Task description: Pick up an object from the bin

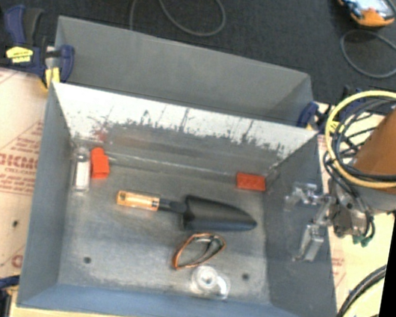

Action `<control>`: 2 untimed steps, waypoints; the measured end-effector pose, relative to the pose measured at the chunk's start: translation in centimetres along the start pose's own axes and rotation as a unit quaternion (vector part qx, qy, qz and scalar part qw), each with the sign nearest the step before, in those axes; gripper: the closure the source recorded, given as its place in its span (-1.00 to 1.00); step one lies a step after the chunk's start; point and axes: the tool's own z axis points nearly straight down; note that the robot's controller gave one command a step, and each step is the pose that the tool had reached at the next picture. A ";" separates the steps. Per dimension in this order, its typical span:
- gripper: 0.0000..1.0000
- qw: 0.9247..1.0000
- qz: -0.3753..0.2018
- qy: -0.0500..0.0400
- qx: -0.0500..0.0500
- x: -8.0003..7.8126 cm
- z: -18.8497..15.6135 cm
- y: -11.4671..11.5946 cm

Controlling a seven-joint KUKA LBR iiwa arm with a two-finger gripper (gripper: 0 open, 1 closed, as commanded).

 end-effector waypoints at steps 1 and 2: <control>-1.00 1.000 -0.002 -0.004 0.001 -0.1 -0.5 0.1; -1.00 1.000 0.009 -0.006 0.001 -1.2 4.8 2.5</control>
Offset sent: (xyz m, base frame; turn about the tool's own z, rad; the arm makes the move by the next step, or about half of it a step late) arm 0.0185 0.0538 -0.1099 0.0382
